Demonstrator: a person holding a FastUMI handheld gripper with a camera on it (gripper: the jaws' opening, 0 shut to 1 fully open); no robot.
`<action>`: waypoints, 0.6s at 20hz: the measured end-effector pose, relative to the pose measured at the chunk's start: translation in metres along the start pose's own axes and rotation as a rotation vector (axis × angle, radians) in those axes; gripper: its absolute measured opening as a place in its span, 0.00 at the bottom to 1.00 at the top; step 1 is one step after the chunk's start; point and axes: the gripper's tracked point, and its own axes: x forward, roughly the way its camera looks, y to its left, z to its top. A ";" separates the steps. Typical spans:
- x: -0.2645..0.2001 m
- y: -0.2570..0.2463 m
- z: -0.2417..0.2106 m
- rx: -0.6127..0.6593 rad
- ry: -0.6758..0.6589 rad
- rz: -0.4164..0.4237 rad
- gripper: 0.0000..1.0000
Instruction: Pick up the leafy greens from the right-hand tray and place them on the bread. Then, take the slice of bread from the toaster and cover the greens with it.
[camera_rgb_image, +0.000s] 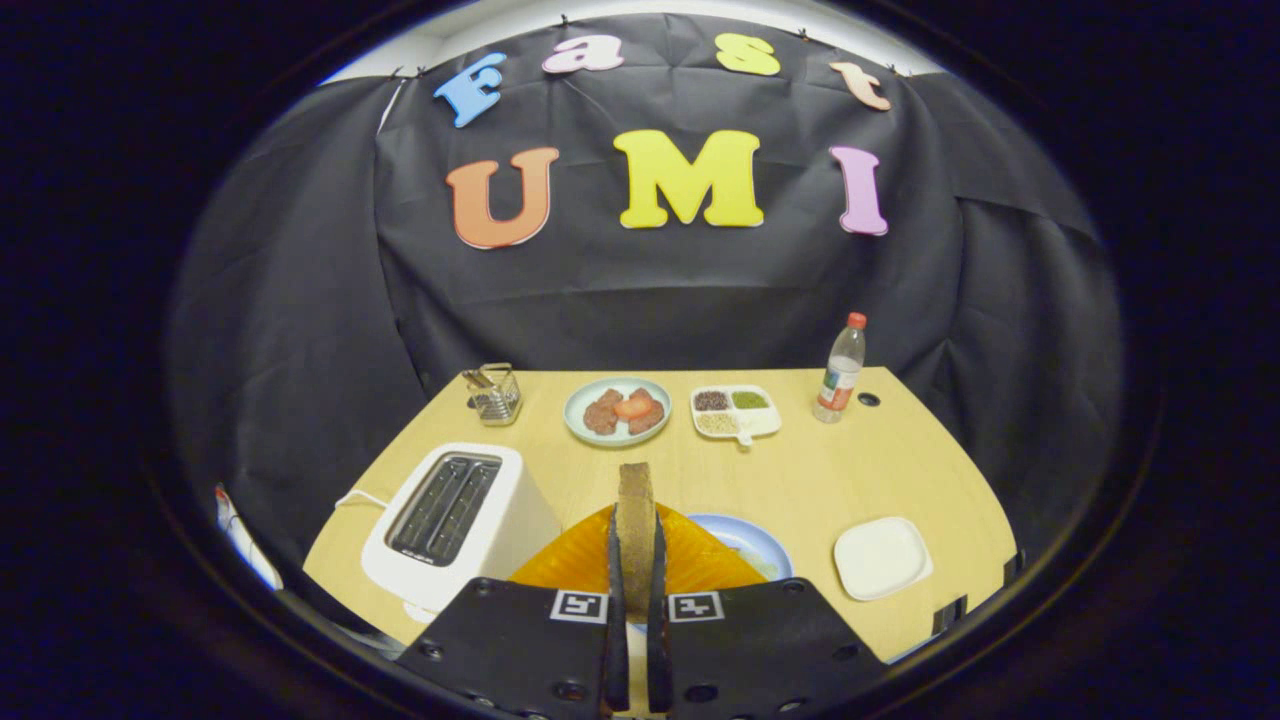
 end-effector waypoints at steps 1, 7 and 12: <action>0.007 -0.003 -0.007 0.009 0.008 0.012 0.07; 0.030 -0.011 -0.039 0.072 0.039 0.101 0.07; 0.052 -0.037 -0.055 0.133 0.066 0.088 0.07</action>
